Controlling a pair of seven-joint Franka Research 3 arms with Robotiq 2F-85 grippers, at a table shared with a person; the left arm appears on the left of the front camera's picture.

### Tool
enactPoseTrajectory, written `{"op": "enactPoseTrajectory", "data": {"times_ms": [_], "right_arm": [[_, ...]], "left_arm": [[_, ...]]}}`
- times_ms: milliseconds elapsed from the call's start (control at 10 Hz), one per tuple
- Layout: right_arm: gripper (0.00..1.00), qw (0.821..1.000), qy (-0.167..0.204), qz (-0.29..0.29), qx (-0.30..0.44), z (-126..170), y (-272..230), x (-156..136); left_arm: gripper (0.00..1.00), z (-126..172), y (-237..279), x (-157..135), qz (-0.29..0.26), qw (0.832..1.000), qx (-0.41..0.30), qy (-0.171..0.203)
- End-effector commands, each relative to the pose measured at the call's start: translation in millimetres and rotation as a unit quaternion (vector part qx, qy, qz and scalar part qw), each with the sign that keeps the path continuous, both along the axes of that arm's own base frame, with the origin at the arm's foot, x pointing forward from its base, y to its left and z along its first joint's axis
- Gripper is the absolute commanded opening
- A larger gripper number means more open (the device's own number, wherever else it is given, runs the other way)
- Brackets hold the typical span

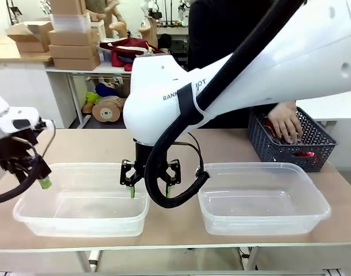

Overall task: Sort the waste into each basket.
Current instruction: Pick up the Organizing box on the left side of the table and lift it.

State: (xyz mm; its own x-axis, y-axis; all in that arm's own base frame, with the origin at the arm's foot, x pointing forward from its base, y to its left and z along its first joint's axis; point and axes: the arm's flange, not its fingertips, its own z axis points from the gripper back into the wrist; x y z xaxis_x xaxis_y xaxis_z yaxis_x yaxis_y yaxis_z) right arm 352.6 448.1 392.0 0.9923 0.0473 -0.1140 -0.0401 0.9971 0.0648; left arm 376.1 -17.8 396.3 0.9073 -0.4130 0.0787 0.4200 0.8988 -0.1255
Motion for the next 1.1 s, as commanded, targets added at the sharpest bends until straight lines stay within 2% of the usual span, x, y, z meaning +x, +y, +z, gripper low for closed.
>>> {"op": "enactPoseTrajectory", "data": {"times_ms": [0, 100, 600, 700, 800, 900, 1000], "right_arm": [[1.00, 1.000, 0.005, -0.008, -0.019, 0.5, 19.9, 3.9], [1.00, 1.000, 0.008, -0.008, -0.022, -0.9, 21.3, 4.2], [1.00, 0.999, 0.022, -0.015, -0.045, -9.0, 26.3, 7.0], [0.42, 0.998, 0.030, -0.011, -0.048, -9.3, 26.4, 6.8], [0.42, 0.998, 0.031, -0.010, -0.052, -9.0, 26.1, 6.3], [0.00, 0.998, 0.029, -0.013, -0.055, -8.8, 25.8, 5.4], [0.38, 0.998, 0.028, -0.013, -0.054, -9.4, 25.8, 5.1]], "left_arm": [[1.00, -42.8, 0.7, -34.8, 0.013, 1.000, 0.012, 0.015], [1.00, -50.6, 0.1, -36.3, 0.015, 0.999, 0.012, 0.028], [1.00, -46.1, -2.6, -33.9, 0.017, 1.000, 0.020, 0.011], [0.40, -46.3, -2.2, -33.9, 0.012, 1.000, 0.022, 0.016], [0.40, -46.4, -0.9, -33.9, 0.012, 0.999, 0.023, 0.018], [0.00, -46.1, -1.2, -34.0, 0.013, 0.999, 0.023, 0.020], [0.35, -45.9, -0.6, -34.1, 0.014, 0.999, 0.027, 0.019]]}}
